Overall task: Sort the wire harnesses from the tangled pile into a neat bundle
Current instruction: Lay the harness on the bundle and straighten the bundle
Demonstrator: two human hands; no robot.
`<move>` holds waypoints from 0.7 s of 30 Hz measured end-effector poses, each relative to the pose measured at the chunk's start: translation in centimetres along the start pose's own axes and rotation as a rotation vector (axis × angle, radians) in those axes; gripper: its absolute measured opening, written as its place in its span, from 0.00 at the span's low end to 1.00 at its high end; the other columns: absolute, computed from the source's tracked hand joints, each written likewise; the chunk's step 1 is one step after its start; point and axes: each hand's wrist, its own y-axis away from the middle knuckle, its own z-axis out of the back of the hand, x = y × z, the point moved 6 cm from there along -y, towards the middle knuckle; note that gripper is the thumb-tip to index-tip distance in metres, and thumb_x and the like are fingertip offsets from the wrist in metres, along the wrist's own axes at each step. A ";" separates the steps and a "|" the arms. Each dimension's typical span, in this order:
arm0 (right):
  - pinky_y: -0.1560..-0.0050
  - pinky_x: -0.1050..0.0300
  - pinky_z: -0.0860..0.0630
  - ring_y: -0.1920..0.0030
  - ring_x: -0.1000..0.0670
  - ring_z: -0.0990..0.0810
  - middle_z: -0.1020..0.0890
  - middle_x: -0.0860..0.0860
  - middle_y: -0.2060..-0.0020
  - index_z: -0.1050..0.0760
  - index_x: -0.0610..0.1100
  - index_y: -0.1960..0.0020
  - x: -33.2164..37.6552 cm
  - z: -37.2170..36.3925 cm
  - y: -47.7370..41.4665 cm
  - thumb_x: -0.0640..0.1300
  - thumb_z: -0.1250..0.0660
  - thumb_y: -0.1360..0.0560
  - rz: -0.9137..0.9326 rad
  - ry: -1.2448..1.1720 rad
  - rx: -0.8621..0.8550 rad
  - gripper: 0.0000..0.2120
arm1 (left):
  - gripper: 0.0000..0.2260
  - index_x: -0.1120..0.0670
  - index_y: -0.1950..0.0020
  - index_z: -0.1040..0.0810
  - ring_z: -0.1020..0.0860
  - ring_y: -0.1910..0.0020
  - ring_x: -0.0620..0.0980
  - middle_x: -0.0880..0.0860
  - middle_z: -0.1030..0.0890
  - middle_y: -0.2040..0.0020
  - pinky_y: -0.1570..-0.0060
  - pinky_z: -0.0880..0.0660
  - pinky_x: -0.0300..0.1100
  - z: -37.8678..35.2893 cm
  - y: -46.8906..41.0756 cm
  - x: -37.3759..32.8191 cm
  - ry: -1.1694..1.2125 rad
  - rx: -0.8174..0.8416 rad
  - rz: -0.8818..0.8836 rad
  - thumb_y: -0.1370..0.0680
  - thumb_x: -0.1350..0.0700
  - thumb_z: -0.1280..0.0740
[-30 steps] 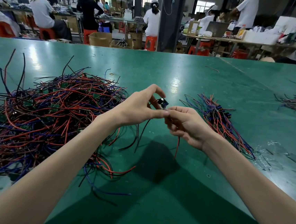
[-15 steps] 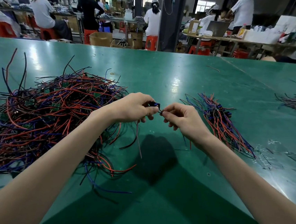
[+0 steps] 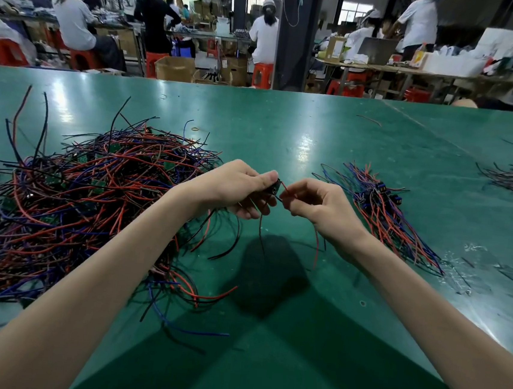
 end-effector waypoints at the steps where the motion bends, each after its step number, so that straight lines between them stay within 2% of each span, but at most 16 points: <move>1: 0.54 0.60 0.27 0.63 0.53 0.24 0.19 0.44 0.64 0.22 0.44 0.58 0.1 0.1 0.0 0.28 0.33 0.28 -0.003 -0.014 -0.004 0.11 | 0.20 0.58 0.59 0.20 0.23 0.73 0.44 0.51 0.18 0.68 0.71 0.25 0.32 -0.1 0.1 0.0 0.037 0.000 0.007 0.19 0.47 0.43; 3: 0.56 0.61 0.26 0.64 0.52 0.22 0.19 0.43 0.65 0.22 0.41 0.57 0.2 0.0 0.1 0.30 0.31 0.28 -0.011 -0.053 0.000 0.07 | 0.19 0.58 0.58 0.20 0.23 0.71 0.43 0.50 0.17 0.68 0.70 0.25 0.32 -0.1 0.1 0.0 0.092 -0.015 0.010 0.18 0.47 0.43; 5: 0.58 0.65 0.25 0.68 0.55 0.19 0.18 0.47 0.68 0.24 0.38 0.55 0.2 -0.2 0.2 0.31 0.31 0.29 -0.024 -0.109 0.027 0.05 | 0.19 0.59 0.54 0.19 0.22 0.67 0.44 0.50 0.17 0.63 0.67 0.24 0.32 0.1 0.1 0.0 0.138 -0.037 0.003 0.18 0.47 0.44; 8: 0.58 0.69 0.25 0.68 0.56 0.18 0.17 0.50 0.71 0.25 0.38 0.57 0.3 -0.6 0.5 0.31 0.31 0.28 -0.033 -0.150 0.073 0.05 | 0.17 0.57 0.54 0.20 0.22 0.61 0.46 0.51 0.18 0.58 0.64 0.24 0.34 -0.2 0.1 -0.3 0.229 -0.028 -0.023 0.17 0.49 0.44; 13: 0.61 0.69 0.26 0.69 0.58 0.21 0.18 0.50 0.70 0.25 0.41 0.61 0.2 -0.5 0.5 0.34 0.32 0.27 -0.036 -0.101 0.048 0.06 | 0.13 0.59 0.55 0.21 0.24 0.71 0.42 0.52 0.22 0.64 0.71 0.26 0.33 -0.4 0.0 -0.4 0.356 -0.096 -0.031 0.19 0.53 0.39; 16: 0.62 0.66 0.29 0.70 0.60 0.23 0.19 0.52 0.72 0.24 0.43 0.60 0.0 0.2 0.2 0.37 0.33 0.25 -0.048 -0.051 -0.010 0.06 | 0.10 0.59 0.55 0.21 0.24 0.73 0.43 0.53 0.23 0.65 0.71 0.24 0.34 -0.3 -0.1 -0.3 0.422 -0.129 -0.033 0.20 0.56 0.38; 19: 0.61 0.70 0.28 0.69 0.61 0.23 0.20 0.48 0.69 0.22 0.39 0.57 0.4 1.4 -0.2 0.36 0.33 0.25 0.000 0.000 -0.072 0.03 | 0.07 0.57 0.52 0.21 0.22 0.73 0.43 0.53 0.19 0.67 0.70 0.23 0.34 -0.4 -0.1 -0.2 0.380 -0.069 -0.028 0.20 0.57 0.38; 21: 0.57 0.67 0.29 0.64 0.56 0.24 0.19 0.47 0.64 0.20 0.41 0.55 0.9 2.2 -0.2 0.38 0.31 0.26 0.062 0.166 -0.088 0.02 | 0.07 0.58 0.53 0.22 0.22 0.72 0.44 0.53 0.18 0.66 0.70 0.24 0.33 -0.8 0.0 -0.1 0.295 0.021 -0.037 0.20 0.58 0.38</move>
